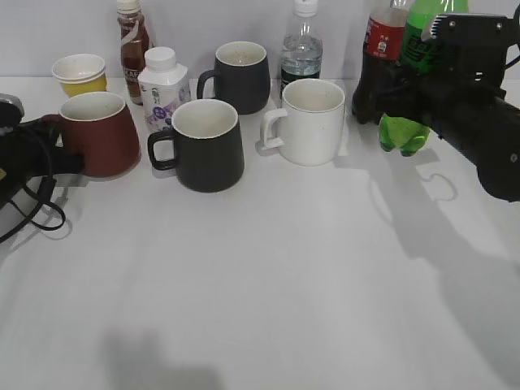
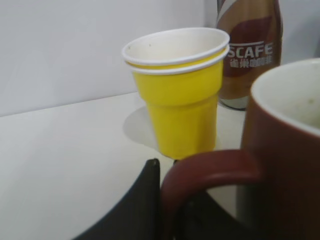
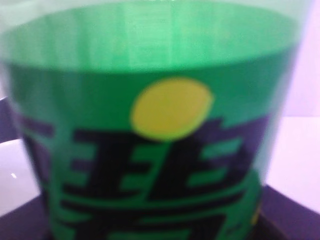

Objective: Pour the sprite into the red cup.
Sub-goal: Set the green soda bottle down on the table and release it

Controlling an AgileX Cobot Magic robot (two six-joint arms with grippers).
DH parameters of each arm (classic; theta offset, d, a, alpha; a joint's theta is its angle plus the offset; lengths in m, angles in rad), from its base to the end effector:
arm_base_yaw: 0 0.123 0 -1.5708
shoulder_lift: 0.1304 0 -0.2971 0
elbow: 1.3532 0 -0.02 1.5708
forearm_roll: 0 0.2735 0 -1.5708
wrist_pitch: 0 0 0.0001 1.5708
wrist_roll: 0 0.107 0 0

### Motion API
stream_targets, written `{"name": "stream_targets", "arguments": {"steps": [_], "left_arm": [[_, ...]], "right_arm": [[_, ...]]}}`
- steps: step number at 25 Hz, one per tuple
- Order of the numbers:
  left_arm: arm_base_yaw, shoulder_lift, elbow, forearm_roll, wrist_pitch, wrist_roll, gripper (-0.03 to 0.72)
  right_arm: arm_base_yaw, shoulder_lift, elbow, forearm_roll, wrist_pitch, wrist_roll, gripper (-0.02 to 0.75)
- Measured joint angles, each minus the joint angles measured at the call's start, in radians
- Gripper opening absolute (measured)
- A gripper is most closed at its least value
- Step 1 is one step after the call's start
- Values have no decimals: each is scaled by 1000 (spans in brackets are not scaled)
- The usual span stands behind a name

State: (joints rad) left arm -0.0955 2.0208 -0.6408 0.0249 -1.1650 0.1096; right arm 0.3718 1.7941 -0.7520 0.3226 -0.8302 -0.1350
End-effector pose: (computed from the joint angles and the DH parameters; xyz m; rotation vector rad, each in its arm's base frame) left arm 0.3614 -0.0371 0.1002 0.1992 1.6870 -0.0016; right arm 0.3632 0.1148 0.1743 -0.0703 1.7182 0.1365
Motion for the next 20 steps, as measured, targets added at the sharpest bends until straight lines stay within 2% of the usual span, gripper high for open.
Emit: {"name": "stream_targets", "arguments": {"steps": [2, 7, 9, 20], "left_arm": [[0, 2, 0, 2, -4, -4, 61], [-1, 2, 26, 3, -35, -14, 230], [-1, -2, 52, 2, -41, -14, 270], [-1, -161, 230, 2, -41, -50, 296]], "right_arm": [[0, 0, 0, 0, -1, -1, 429], [0, 1, 0, -9, -6, -2, 428], [0, 1, 0, -27, -8, -3, 428], [0, 56, 0, -66, -36, -4, 428]]}}
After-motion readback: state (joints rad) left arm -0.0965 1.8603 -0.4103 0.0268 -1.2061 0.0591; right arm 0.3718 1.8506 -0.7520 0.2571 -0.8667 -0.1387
